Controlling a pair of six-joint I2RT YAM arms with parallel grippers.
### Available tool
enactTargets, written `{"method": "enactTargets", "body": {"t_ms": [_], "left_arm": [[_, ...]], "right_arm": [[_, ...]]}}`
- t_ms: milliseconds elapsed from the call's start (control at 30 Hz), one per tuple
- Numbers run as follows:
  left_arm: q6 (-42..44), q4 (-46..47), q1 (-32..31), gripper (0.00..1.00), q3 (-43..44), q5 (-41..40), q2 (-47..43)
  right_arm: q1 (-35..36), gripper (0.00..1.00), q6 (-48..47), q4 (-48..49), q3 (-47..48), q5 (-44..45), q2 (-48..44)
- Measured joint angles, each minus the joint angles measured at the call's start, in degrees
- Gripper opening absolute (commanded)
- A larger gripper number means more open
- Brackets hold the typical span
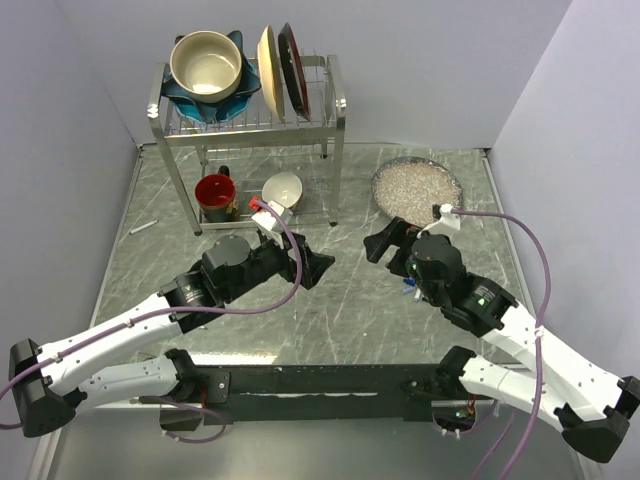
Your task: Insert the pens into the pen caps
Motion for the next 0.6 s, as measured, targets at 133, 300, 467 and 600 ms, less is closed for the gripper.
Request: {"method": "enactTargets", "body": {"t_ms": [133, 300, 467, 600], "left_arm": [[0.0, 0.0, 0.0, 0.99, 0.0, 0.0, 0.0], [0.0, 0.0, 0.0, 0.99, 0.0, 0.0, -0.2], [0.0, 0.0, 0.0, 0.99, 0.0, 0.0, -0.8], [0.0, 0.1, 0.0, 0.99, 0.0, 0.0, -1.4]], "right_arm": [[0.0, 1.0, 2.1, -3.4, 0.4, 6.2, 2.7], [-6.4, 0.88, 1.7, -6.1, 0.9, 11.1, 10.0], [-24.8, 0.59, -1.9, -5.1, 1.1, 3.9, 18.9], [-32.7, 0.51, -3.8, -3.4, 0.7, -2.3, 23.3]]}}
